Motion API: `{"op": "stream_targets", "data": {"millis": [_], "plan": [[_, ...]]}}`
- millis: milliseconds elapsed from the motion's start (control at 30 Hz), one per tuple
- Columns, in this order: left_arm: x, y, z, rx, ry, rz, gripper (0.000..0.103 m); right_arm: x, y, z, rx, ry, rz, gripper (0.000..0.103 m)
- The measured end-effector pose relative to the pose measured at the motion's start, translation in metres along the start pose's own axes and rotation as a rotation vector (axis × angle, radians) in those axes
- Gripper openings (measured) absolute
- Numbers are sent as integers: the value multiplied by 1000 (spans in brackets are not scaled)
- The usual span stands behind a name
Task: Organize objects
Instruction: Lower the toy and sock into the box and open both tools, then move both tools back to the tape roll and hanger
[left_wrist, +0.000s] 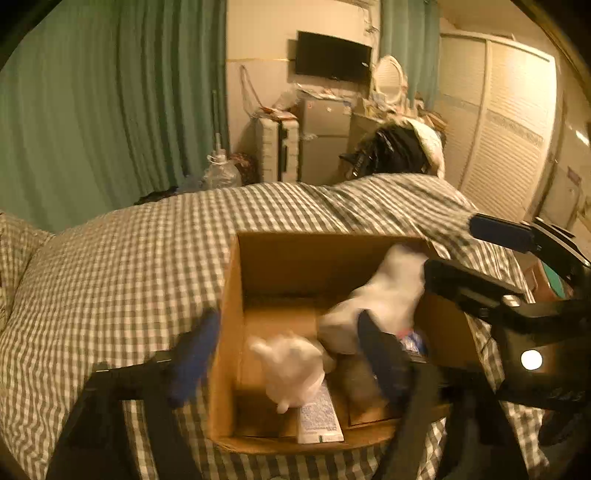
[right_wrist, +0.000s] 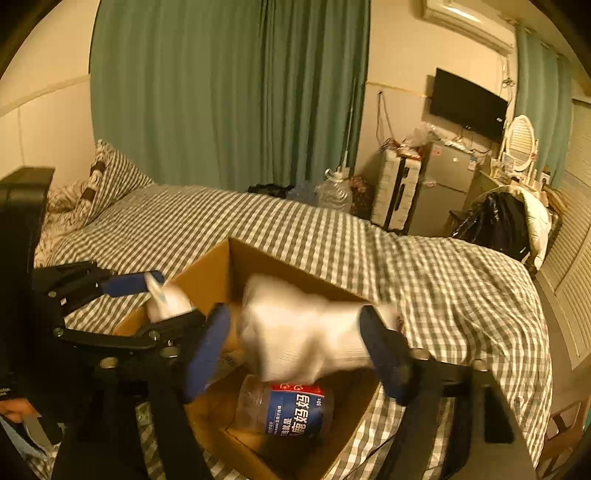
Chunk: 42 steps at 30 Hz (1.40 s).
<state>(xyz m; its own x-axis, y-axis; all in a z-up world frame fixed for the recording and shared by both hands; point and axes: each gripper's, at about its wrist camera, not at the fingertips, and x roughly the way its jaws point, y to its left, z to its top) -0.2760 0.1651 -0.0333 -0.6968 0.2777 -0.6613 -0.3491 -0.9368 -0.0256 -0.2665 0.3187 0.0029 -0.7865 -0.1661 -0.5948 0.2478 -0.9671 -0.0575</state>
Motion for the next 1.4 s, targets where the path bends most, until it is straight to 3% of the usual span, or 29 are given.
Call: {"op": "stream_targets", "data": {"millis": [233,300,467,567,733,867,933,1200,1400], "plan": [[-65,10,15,-13,-76,46,97,-54,9,14,3,-46,-30,80],[-98,16,15,-6,-121,73,103,-77,17,18,2,-53,-30,81],[-165,36,8,-4,-159,119,103,-132,45,25,-15,-89,-24,89],[-198,57,-8,-20,-166,175,103,-160,68,26,-30,-112,-3,95],[-221,85,-45,-41,-138,266,103,-183,109,16,-65,-138,11,103],[-212,94,-90,-18,-96,356,103,-176,133,-2,-77,-118,36,103],[-199,95,-113,-20,-68,365,103,-166,145,-16,-85,-98,41,103],[-126,89,-196,-82,102,313,103,-95,168,-91,-108,57,54,103],[-85,83,-230,-89,207,245,103,-47,165,-138,-113,160,32,103]]}}
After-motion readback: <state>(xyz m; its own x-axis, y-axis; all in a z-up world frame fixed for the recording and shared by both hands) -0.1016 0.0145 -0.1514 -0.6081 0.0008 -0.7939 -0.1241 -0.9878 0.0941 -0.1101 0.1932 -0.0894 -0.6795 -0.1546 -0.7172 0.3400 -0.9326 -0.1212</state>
